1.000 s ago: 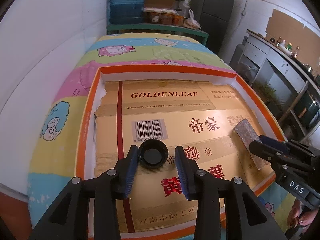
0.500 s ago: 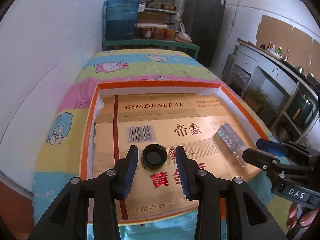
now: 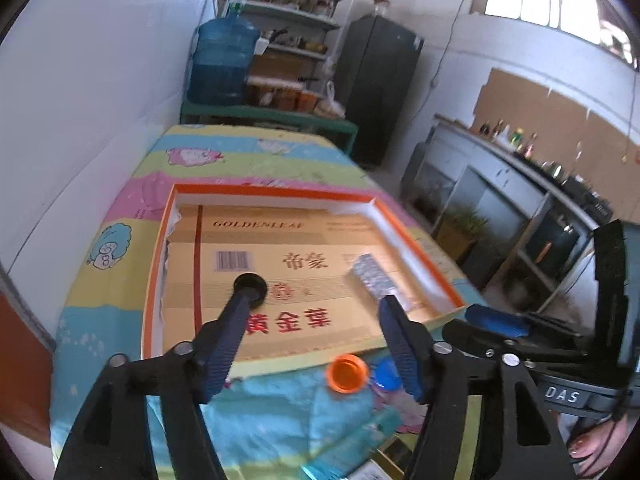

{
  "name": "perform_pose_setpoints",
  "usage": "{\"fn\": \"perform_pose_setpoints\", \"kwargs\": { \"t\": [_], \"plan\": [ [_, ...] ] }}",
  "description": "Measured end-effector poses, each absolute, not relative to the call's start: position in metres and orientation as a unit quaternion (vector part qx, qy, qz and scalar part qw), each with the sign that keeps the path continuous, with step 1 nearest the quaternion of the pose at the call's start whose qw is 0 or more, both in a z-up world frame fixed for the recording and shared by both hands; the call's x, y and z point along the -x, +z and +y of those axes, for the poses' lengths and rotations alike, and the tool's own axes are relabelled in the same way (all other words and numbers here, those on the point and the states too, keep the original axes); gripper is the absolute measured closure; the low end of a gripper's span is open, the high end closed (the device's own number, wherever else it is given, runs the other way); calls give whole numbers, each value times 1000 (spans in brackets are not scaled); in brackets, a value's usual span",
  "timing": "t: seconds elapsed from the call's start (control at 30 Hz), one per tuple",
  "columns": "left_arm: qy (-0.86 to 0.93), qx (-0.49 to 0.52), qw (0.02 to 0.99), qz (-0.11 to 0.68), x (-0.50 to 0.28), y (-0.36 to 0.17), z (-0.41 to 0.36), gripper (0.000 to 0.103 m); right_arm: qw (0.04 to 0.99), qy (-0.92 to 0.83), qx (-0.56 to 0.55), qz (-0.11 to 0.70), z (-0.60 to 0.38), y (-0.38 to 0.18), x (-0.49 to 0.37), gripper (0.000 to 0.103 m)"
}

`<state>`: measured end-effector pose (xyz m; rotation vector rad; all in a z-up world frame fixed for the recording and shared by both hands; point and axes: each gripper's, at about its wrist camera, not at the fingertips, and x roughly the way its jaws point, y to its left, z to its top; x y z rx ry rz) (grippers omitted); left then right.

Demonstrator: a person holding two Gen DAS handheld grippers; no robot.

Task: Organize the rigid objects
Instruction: 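Open the left gripper and move both tools back toward the remaining items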

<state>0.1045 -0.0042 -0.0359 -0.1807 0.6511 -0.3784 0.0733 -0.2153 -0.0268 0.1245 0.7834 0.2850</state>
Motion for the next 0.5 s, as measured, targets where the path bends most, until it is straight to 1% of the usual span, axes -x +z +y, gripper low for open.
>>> {"fn": "perform_pose_setpoints", "kwargs": {
  "t": [0.2, 0.37, 0.5],
  "plan": [
    [-168, 78, 931, 315, -77, -22, 0, 32, 915, 144, -62, 372, -216, -15, -51, 54],
    [-130, 66, 930, 337, -59, -17, 6, 32, 918, 146, -49, 366, -210, -11, -29, 54],
    [-106, 55, 936, 330, -40, -15, 11, 32, 919, 145, -42, 364, -205, -12, -14, 54]
  ]
}}
